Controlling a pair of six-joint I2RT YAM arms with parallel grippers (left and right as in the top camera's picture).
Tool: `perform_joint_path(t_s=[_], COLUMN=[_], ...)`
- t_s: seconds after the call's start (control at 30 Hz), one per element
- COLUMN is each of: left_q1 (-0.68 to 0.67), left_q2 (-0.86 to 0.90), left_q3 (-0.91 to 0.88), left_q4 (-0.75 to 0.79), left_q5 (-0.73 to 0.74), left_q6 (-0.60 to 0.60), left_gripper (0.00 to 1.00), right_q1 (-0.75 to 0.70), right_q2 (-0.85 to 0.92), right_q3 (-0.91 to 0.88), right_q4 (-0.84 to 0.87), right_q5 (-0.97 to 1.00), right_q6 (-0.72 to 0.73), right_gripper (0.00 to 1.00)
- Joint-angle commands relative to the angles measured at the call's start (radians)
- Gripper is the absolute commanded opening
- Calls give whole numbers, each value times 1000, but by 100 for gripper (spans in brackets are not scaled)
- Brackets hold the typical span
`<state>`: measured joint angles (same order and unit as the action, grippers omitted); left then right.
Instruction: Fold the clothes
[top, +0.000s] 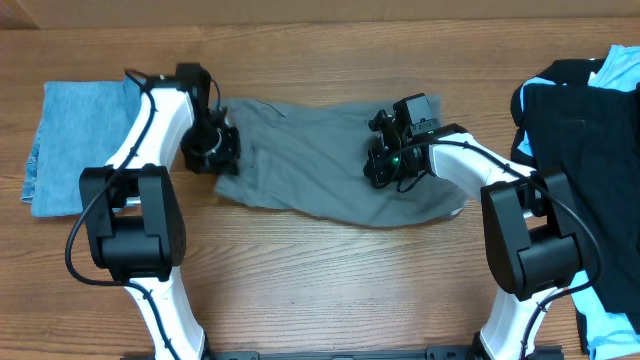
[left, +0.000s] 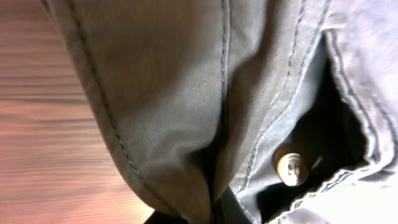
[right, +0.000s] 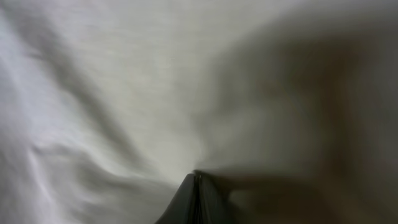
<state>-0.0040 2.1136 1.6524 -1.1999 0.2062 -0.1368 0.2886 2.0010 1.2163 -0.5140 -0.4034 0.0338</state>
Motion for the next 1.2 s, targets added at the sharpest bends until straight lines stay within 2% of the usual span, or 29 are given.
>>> perform_joint_path(t_s=[0.0, 0.33, 0.6, 0.77, 0.9, 0.97, 1.03, 1.17], left_q1=[15, 17, 4, -52, -151, -180, -182, -138], left_q2=[3, -1, -2, -2, -2, -2, -2, -2], left_q3=[127, 317, 563, 576, 576, 576, 576, 575], left_q4=[-65, -191, -314, -316, -325, -322, -320, -330], left_q5=[-259, -527, -496, -471, -492, -558, -559, -513], left_q6=[29, 29, 34, 81, 152, 151, 132, 74], left_gripper=[4, 4, 4, 5, 5, 4, 4, 4], right_q1=[4, 2, 4, 4, 4, 4, 5, 37], right_q2=[-42, -240, -203, -199, -199, -199, -199, -199], right_q3=[33, 36, 17, -21, -20, -15, -12, -13], right_q4=[6, -33, -46, -11, -9, 16, 65, 133], right_q5=[-3, 41, 55, 54, 13, -98, -179, -192], right_q6=[24, 27, 27, 27, 27, 27, 95, 181], right_gripper=[4, 4, 4, 4, 4, 4, 4, 4])
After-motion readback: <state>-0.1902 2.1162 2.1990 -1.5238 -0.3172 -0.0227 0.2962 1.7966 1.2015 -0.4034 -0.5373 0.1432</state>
